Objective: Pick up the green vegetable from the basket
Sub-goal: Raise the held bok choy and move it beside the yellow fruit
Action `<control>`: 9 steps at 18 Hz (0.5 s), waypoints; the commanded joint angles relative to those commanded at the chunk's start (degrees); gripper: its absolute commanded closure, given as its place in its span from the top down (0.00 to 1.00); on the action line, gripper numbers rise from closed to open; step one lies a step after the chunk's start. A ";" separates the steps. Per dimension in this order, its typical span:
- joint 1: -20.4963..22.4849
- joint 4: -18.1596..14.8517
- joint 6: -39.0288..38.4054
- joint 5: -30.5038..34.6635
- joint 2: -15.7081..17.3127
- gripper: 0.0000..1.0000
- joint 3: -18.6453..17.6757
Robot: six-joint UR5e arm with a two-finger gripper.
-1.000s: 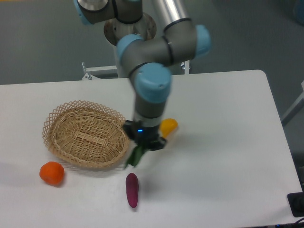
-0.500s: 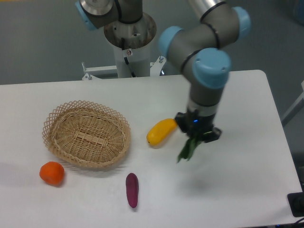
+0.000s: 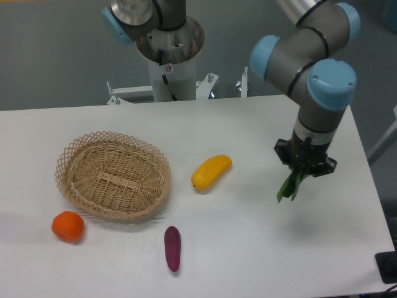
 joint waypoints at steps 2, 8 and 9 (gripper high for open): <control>0.27 0.09 0.00 -0.35 -0.18 0.06 0.18; 0.97 0.09 0.00 -1.58 -0.44 0.08 0.44; 1.06 0.09 0.00 -1.67 -0.44 0.08 0.44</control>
